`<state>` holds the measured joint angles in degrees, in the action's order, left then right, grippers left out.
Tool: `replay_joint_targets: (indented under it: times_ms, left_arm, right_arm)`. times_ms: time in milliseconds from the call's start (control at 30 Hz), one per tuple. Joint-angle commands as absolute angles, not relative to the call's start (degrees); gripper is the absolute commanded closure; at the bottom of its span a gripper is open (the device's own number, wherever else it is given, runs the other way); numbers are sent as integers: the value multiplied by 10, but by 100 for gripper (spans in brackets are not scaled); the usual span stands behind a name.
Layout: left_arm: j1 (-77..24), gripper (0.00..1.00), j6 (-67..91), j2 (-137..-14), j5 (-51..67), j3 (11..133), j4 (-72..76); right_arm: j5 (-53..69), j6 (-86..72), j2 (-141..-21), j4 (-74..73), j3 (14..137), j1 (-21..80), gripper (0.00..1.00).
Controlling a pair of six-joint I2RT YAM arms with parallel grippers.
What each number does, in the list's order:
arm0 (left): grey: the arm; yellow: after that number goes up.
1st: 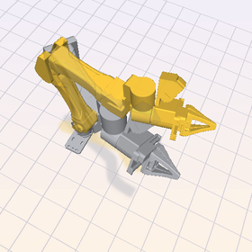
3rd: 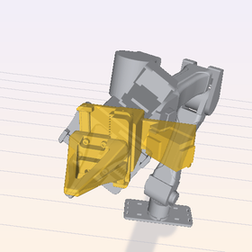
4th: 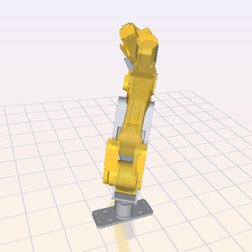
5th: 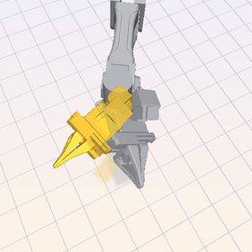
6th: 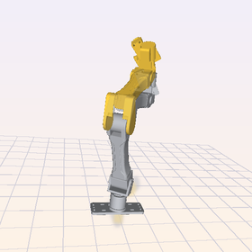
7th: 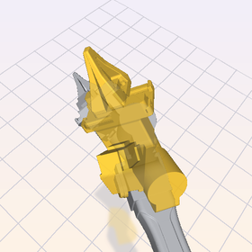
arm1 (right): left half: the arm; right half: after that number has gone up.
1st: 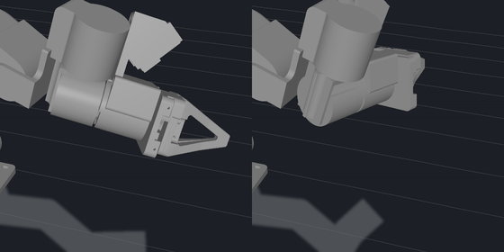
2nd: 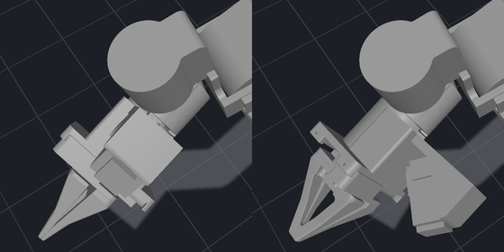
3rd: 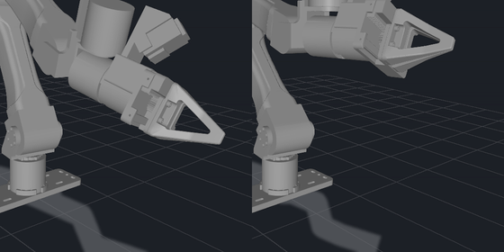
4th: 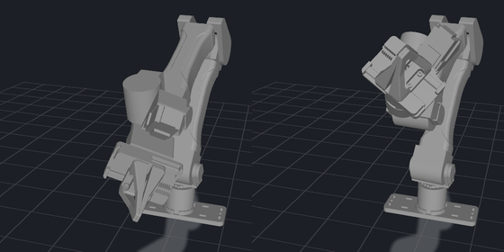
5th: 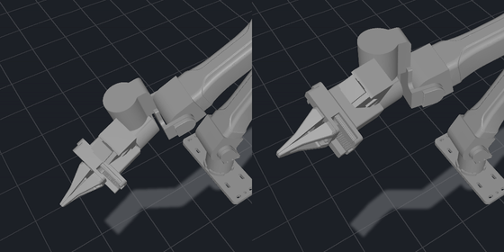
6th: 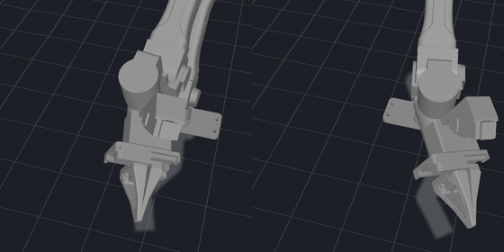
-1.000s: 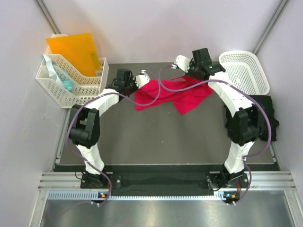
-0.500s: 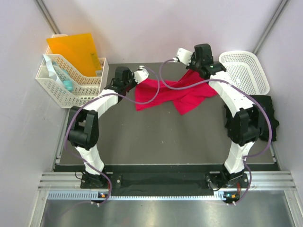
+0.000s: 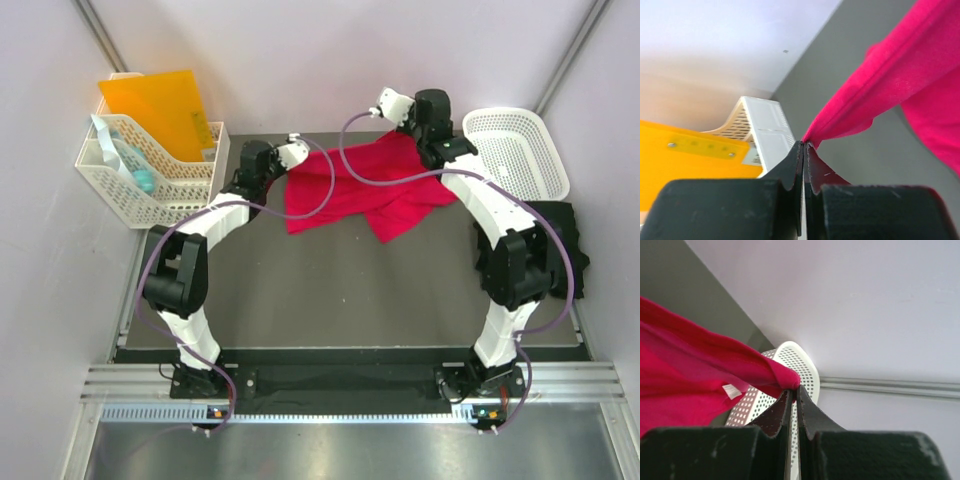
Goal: Fold and stack the t-shirts
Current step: Flatten the tshirt out
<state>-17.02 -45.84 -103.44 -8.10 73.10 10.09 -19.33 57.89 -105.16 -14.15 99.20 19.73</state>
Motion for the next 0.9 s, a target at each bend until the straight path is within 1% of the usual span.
replay_joint_targets:
  times_ms: [0,200,367,733,867]
  left_arm:
    - [-168,100,-479,-1025,-145,753,200]
    - [-167,100,-507,-1041,-173,790,275]
    - [-168,100,-533,-1056,-200,816,328]
    - [-167,100,-632,-1082,-202,839,438]
    - [-163,100,-661,-1092,-196,856,463]
  right_arm:
    - [-250,578,-1029,-38,998,195,100]
    - [-270,577,-1028,16,992,191,100]
    - [-287,585,-1021,95,972,191,100]
    - [-345,635,-1041,244,976,186,100]
    - [-366,652,-1053,279,998,181,100]
